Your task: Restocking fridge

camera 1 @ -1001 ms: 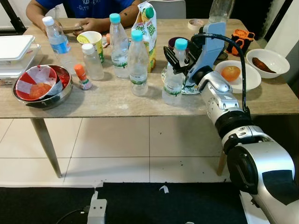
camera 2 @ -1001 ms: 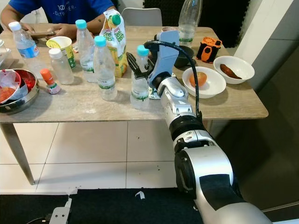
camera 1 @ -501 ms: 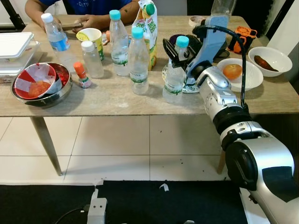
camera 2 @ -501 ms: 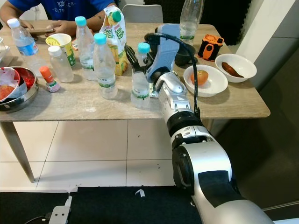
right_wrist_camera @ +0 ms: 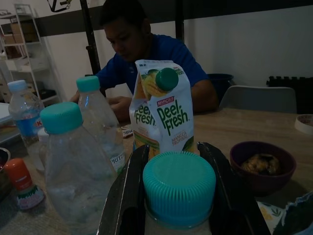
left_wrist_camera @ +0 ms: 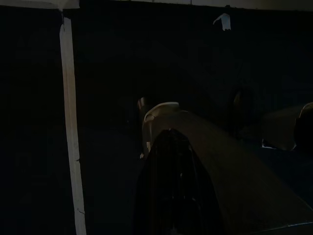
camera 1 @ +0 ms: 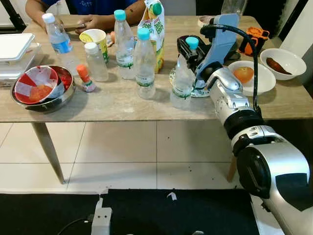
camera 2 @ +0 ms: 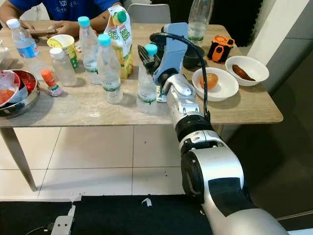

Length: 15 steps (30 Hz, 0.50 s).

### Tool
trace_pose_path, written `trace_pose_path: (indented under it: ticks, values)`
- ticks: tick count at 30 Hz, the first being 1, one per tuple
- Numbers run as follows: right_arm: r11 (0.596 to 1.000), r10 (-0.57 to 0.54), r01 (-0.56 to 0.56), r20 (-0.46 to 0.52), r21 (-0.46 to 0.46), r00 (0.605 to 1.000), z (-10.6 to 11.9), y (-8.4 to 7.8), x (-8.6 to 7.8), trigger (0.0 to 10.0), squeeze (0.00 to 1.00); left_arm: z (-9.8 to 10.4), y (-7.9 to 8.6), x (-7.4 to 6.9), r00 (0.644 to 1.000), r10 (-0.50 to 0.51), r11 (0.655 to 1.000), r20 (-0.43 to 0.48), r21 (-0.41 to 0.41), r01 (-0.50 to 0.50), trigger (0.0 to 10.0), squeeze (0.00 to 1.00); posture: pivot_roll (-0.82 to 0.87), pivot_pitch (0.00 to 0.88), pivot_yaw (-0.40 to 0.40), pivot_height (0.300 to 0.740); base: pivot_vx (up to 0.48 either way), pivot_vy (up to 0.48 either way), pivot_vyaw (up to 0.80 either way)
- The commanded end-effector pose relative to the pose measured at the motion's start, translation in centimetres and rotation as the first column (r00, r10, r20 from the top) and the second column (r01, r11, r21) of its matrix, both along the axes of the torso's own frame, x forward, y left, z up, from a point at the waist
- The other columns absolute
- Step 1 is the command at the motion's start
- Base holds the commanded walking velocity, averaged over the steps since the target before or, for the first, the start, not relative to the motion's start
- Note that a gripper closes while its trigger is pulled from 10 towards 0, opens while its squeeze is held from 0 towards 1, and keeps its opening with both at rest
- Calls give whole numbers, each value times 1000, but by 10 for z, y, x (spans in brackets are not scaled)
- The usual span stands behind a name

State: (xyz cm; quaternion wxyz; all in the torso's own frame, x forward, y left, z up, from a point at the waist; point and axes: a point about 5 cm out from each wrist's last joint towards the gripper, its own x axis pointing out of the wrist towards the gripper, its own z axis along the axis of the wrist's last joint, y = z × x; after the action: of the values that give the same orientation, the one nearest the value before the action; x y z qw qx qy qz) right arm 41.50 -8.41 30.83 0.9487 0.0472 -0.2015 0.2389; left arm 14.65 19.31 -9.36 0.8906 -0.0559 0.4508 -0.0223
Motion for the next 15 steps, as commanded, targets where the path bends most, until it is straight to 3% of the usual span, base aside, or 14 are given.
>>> trace_pose_path:
  ticks: [1,9,15]
  values:
    - [1000,-4,4,-1,-21,1000,0,1,1,0,0,-19,-14,-48,980,-8,1000,-197,-31,2,10000,0,13,223,-67,740,0,0,0]
    - [1000,25,-25,24,-6,999,8,2,-1,0,0,-18,-15,-41,983,-7,999,-184,-32,1,10000,0,13,192,-68,740,0,0,0]
    - [978,206,-208,99,10,974,21,9,-9,0,0,-15,-16,-31,985,-4,1000,-171,-30,-1,10000,0,3,152,-65,740,0,0,0]
